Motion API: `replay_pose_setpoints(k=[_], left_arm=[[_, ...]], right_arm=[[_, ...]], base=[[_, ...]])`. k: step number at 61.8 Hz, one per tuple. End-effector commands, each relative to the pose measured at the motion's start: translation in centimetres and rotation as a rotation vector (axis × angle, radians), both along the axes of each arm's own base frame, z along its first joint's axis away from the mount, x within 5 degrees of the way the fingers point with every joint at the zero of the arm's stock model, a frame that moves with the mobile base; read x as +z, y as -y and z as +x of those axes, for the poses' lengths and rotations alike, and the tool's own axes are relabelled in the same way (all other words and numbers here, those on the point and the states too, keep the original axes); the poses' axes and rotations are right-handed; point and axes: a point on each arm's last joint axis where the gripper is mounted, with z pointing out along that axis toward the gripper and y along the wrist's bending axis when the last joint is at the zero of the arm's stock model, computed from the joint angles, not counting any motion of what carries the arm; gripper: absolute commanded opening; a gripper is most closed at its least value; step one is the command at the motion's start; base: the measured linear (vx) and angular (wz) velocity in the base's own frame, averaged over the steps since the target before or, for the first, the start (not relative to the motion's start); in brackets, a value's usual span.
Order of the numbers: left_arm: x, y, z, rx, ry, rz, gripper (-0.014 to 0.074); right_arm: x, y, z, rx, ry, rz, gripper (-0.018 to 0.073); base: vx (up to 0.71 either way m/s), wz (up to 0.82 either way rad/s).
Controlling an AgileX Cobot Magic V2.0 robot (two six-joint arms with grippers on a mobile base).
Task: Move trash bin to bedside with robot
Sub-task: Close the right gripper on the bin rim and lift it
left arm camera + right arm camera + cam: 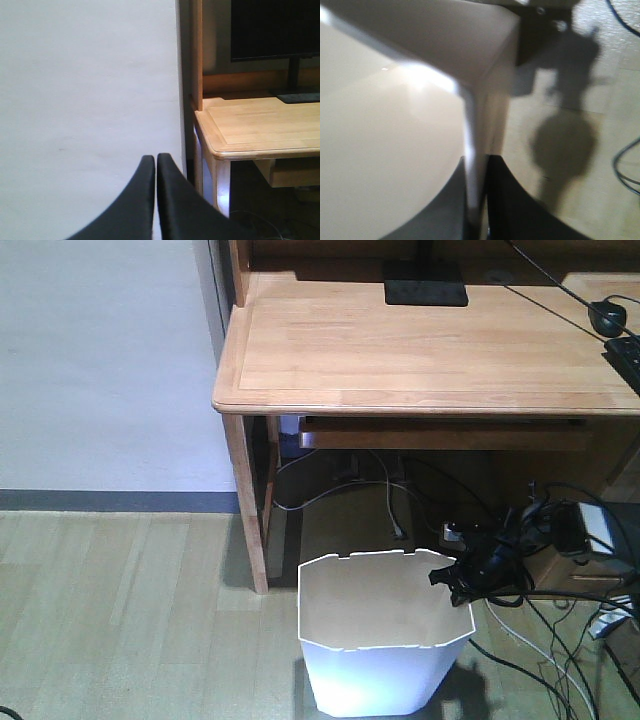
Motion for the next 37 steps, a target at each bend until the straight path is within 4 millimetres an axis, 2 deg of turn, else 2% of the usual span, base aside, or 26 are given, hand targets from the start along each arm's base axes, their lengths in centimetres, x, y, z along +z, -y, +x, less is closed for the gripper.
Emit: replay_pose_setpoints(k=[1,19,37], left_arm=[[0.3,0.1,0.0,-0.009,0.070,-0.023,-0.0006],[0.3,0.1,0.0,-0.009,0.070,-0.023,-0.0006],[0.3,0.1,0.0,-0.009,0.070,-0.023,-0.0006]], right_arm=[[5.9,0.7,3.3,-0.082,0.188,0.090,-0.0005],[10.4,1.9,-0.7,-0.044,0.255,0.359,-0.0005],[15.3,3.5,-4.3,-0.018,0.255,0.471,-0.0005]], base=[[0.00,0.00],[0.00,0.00],[0.00,0.00]])
